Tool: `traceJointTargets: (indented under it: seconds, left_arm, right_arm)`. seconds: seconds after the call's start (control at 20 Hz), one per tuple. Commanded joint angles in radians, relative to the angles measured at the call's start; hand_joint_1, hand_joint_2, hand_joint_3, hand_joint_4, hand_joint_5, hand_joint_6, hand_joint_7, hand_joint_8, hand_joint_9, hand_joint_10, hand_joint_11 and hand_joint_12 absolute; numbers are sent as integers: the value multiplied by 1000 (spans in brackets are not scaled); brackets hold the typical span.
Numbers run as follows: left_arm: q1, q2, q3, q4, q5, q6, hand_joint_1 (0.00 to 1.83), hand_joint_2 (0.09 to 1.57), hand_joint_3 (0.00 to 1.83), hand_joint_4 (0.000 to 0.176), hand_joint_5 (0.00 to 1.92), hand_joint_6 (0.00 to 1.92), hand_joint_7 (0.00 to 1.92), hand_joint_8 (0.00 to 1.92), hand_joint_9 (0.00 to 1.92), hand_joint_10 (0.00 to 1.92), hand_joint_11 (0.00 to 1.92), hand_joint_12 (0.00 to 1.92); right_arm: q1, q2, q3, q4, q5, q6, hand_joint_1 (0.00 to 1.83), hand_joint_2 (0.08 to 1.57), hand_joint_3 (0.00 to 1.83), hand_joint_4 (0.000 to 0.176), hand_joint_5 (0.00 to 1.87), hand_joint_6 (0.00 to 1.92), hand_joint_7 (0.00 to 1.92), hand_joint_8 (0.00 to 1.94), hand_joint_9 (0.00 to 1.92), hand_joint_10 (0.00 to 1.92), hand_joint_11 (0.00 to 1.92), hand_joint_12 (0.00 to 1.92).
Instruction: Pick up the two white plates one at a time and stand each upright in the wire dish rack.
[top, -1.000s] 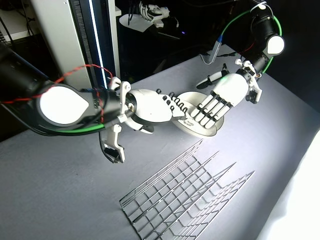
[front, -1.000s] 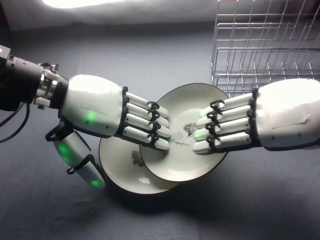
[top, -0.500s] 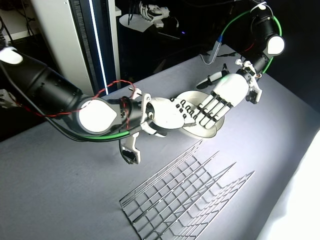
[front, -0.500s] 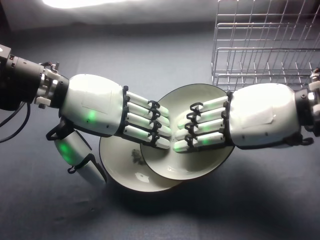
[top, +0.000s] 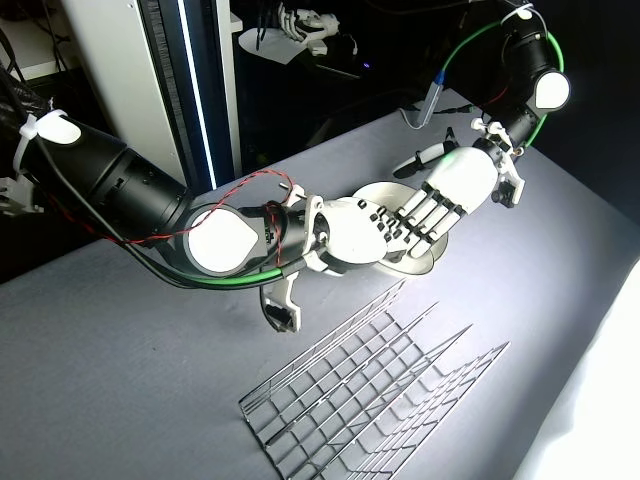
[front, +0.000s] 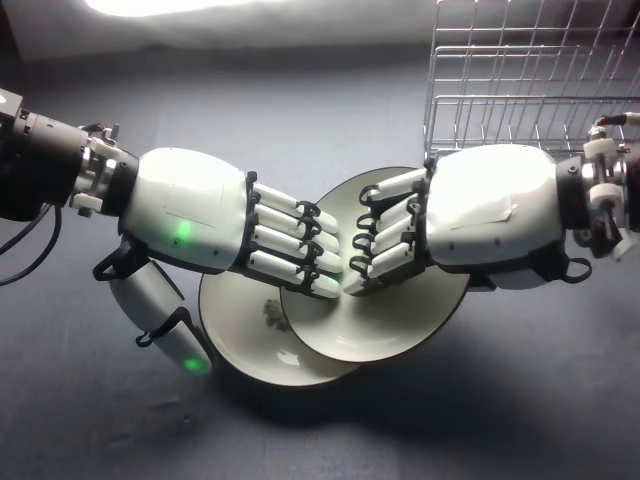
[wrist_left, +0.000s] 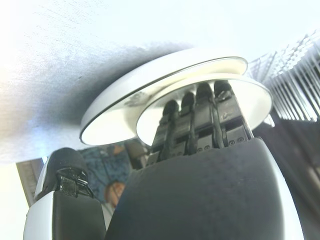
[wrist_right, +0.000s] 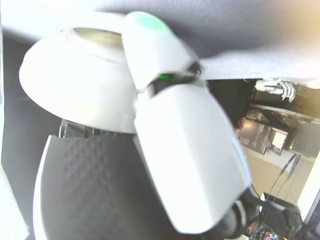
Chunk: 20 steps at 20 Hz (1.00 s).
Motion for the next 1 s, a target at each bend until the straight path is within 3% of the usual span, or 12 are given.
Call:
traceJointTargets:
  seconds: [0.0, 0.05, 0.1, 0.35, 0.6, 0.75, 0.95]
  left_arm:
    - [0, -5, 5, -47, 32, -5, 0, 1090, 5, 0, 0, 0, 0, 0, 0, 0, 0, 0]
    - [1, -4, 6, -47, 32, -5, 0, 1091, 5, 0, 0, 0, 0, 0, 0, 0, 0, 0]
    - [1, -4, 6, -47, 33, -5, 0, 1090, 4, 0, 0, 0, 0, 0, 0, 0, 0, 0]
    - [-7, 17, 8, -73, 32, -35, 0, 1091, 3, 0, 0, 0, 0, 0, 0, 0, 0, 0]
    - [-21, 85, -12, -122, 24, -74, 0, 1089, 2, 0, 0, 0, 0, 0, 0, 0, 0, 0]
    - [-47, 146, -43, -128, 24, -94, 0, 1091, 2, 0, 0, 0, 0, 0, 0, 0, 0, 0]
    - [-110, 228, -75, -130, 26, -154, 0, 1085, 0, 0, 0, 0, 0, 0, 0, 0, 0, 0]
  right_arm:
    - [5, 5, 1, 25, 29, -1, 1196, 1150, 64, 0, 818, 956, 918, 10, 906, 54, 577, 1025]
    - [4, 4, 1, 25, 26, -1, 1337, 1124, 13, 0, 860, 1104, 1001, 656, 918, 943, 702, 1060]
    - [4, 3, 1, 25, 23, -2, 1371, 1101, 1, 0, 900, 1067, 1056, 752, 962, 1064, 827, 1074]
    - [5, 2, 1, 25, 21, -3, 1391, 1055, 0, 0, 1048, 823, 1126, 662, 1049, 1008, 942, 1089]
    - [15, 8, 1, 32, 46, -3, 1386, 1073, 2, 0, 1015, 855, 1053, 792, 1016, 1070, 889, 1126]
    - [34, 20, -1, 56, 84, -3, 1379, 1099, 0, 0, 934, 970, 1013, 861, 978, 1141, 837, 1148]
    - [74, 59, -36, 111, 103, -3, 1384, 1080, 0, 0, 991, 906, 1056, 777, 1000, 1094, 855, 1119]
